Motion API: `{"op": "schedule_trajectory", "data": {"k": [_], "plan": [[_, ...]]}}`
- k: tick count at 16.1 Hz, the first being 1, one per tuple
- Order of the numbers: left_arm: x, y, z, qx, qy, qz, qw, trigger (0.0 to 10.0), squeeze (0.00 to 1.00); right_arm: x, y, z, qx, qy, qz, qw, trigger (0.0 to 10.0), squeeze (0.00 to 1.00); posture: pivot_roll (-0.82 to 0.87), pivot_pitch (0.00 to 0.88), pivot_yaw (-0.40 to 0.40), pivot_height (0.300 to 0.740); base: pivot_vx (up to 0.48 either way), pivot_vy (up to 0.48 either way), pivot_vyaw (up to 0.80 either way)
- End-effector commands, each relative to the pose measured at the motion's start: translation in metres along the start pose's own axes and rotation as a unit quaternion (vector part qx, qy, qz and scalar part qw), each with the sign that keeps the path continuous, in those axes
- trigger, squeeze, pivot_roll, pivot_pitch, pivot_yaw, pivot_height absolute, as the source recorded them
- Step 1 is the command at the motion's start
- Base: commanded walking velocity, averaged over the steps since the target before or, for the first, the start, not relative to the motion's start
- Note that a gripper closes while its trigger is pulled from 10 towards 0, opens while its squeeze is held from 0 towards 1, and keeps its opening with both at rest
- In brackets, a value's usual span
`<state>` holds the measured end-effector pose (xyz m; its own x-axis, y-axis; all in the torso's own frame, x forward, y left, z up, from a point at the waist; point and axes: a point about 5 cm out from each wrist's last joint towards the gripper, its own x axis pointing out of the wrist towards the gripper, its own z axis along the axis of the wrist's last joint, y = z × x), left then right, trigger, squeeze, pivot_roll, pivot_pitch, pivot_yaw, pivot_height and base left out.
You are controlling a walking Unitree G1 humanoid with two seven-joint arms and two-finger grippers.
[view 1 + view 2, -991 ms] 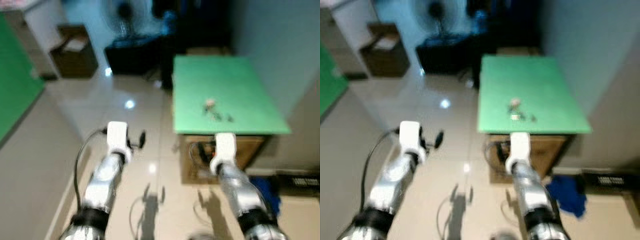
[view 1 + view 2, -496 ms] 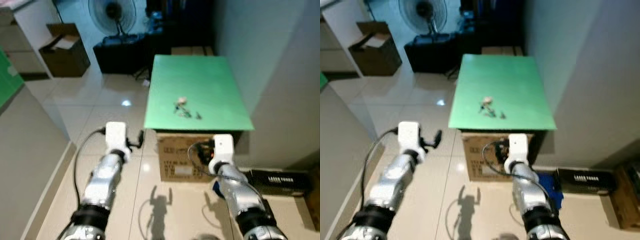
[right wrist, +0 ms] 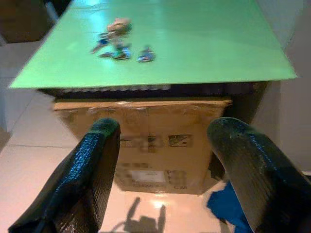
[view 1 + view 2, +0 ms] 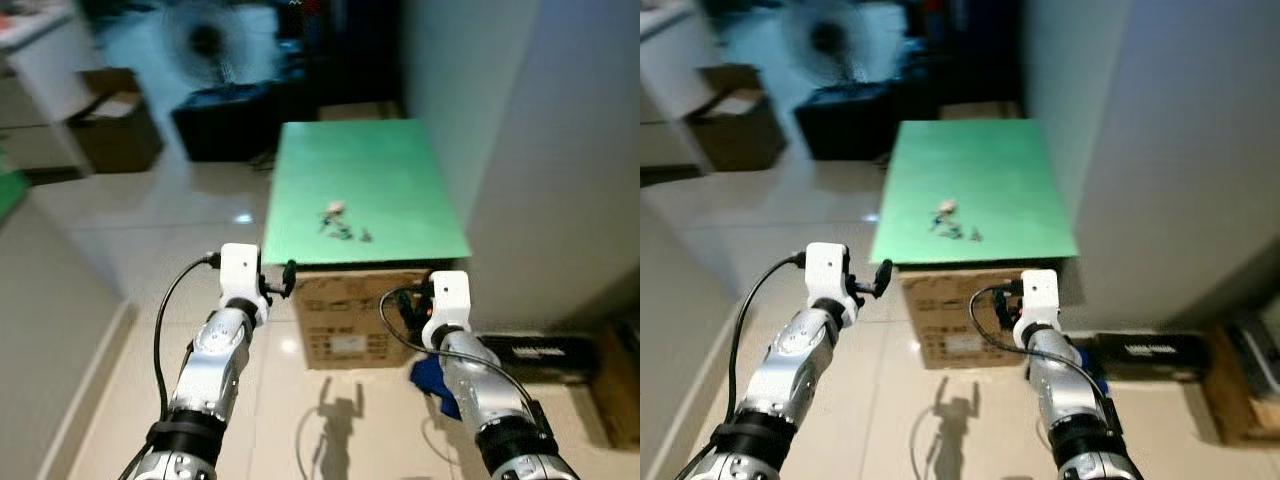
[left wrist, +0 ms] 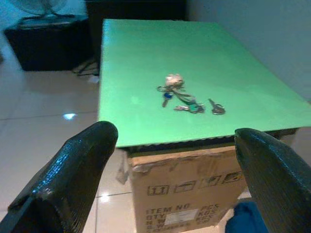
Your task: Hang keys on a hook
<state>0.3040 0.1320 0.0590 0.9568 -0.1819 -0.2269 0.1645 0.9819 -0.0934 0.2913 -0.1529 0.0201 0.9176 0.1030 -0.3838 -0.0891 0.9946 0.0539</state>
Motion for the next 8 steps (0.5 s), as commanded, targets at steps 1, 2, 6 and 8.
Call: {"op": "schedule_trajectory", "data": {"k": [1, 2, 6, 8], "plan": [[0.0005, 0.0029, 0.0025, 0.007, -0.003, 0.007, 1.0, 10.0, 0.0, 0.0013, 0.0018, 0.0042, -0.005, -0.006, 0.002, 1.0, 10.0, 0.0, -0.2, 0.0, 0.105, 0.74, 0.48, 0.0, 0.0], [0.0005, 0.0056, 0.0054, 0.014, -0.011, 0.018, 1.0, 10.0, 0.0, 0.0009, 0.0029, 0.0038, -0.004, -0.007, 0.004, 1.0, 10.0, 0.0, -0.2, 0.0, 0.106, 0.74, 0.48, 0.0, 0.0], [0.0024, 0.0093, 0.0092, 0.017, -0.013, 0.018, 1.0, 10.0, 0.0, 0.0013, 0.0056, 0.0038, -0.002, -0.007, 0.006, 1.0, 10.0, 0.0, -0.2, 0.0, 0.114, 0.74, 0.48, 0.0, 0.0], [0.0022, 0.0065, 0.0079, 0.018, -0.012, 0.015, 1.0, 10.0, 0.0, 0.0007, 0.0046, 0.0029, -0.002, -0.007, 0.005, 1.0, 10.0, 0.0, -0.21, 0.0, 0.117, 0.74, 0.48, 0.0, 0.0]]}}
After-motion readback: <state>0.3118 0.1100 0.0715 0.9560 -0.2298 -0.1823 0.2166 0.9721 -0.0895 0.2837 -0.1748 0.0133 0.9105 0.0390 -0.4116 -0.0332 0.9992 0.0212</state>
